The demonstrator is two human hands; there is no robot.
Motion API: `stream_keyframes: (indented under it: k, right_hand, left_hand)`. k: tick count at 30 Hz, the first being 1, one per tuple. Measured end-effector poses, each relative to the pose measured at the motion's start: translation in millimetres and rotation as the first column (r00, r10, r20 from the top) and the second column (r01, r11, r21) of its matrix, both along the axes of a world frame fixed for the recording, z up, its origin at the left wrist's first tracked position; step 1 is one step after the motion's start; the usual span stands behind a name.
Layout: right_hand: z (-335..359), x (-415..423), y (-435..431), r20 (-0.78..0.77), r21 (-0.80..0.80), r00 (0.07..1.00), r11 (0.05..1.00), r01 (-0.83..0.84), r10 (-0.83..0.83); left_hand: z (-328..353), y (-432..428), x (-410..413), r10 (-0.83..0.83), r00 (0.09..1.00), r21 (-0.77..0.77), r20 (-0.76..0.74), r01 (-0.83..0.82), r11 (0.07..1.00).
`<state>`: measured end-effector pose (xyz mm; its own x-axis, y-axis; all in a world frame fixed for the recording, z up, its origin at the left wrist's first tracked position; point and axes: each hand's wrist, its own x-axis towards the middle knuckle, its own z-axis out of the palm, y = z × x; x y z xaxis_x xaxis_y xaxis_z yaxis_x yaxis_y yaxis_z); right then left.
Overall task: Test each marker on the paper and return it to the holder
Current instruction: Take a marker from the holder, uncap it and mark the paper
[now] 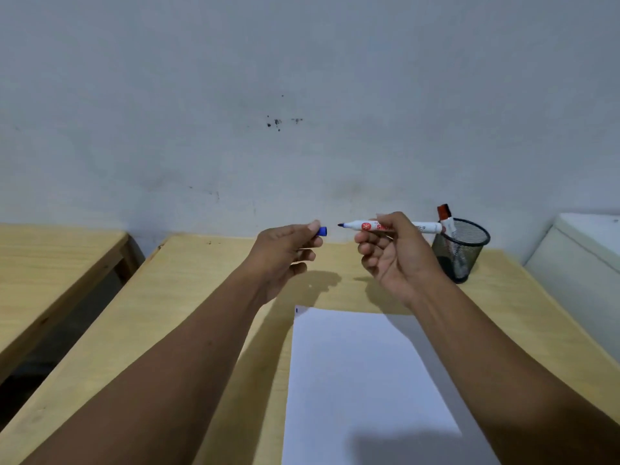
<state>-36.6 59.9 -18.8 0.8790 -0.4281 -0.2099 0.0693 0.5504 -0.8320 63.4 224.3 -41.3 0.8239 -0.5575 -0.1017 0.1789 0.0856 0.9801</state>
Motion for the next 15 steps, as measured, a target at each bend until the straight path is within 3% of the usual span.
stream_keyframes:
  k: [15]
  right_hand:
    - [9.0,-16.1,-23.7,0.048,-0.044,0.996,0.996,0.078,-0.076]
  left_hand:
    - [21.3,-53.3,-23.0,-0.067,0.998,-0.071,0.008,0.067,0.995]
